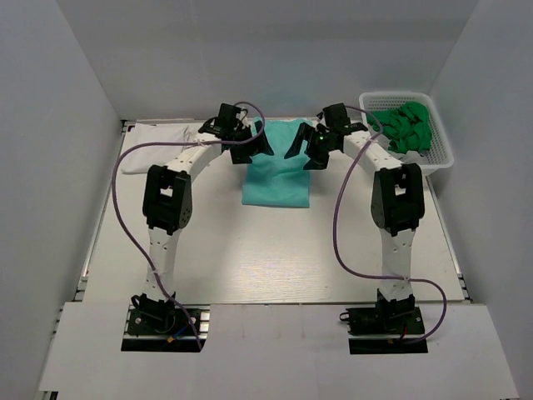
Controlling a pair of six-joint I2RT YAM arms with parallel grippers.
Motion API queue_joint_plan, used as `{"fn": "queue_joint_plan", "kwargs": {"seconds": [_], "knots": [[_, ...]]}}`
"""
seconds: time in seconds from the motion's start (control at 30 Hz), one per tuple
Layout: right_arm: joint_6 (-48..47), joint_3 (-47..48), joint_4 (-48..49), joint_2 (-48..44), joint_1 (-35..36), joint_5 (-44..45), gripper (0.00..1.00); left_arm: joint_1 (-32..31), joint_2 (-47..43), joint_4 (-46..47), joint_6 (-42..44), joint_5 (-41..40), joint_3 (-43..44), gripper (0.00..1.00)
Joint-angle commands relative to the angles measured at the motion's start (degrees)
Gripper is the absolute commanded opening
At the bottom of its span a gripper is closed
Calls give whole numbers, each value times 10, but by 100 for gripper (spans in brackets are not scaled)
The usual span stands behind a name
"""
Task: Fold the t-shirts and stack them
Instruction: Fold the folded rectangular tshirt in 1/3 of the way
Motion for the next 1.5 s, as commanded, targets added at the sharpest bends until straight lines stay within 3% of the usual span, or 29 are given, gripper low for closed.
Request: {"fn": "queue_joint_plan", "kwargs": {"seconds": [0.0, 0.17, 0.47, 0.67, 0.83, 0.97, 1.13, 1.47], "knots": [[-2, 13, 70, -8, 14, -24, 90, -8, -28, 23, 18, 27, -27, 100], [38, 44, 90, 52, 13, -22, 90, -8, 12, 45, 55, 12, 2, 100], [66, 55, 97, 127, -9, 77, 90, -1, 82, 40, 61, -17, 30, 100], [27, 63, 107, 160, -19, 24, 90, 4, 99, 22, 61, -32, 30, 100], [-22, 129, 64, 143, -16, 15, 90, 4, 84, 22, 66, -7, 73, 100], [-59, 132, 41, 53, -14, 44, 90, -2, 28, 13, 83, -32, 87, 100], [-85, 30, 26, -45, -8, 70, 90, -7, -90, 18, 89, -45, 3, 100], [-92, -217, 17, -170, -3, 144, 90, -24, -179, -27, 81, -65, -210, 100]]}}
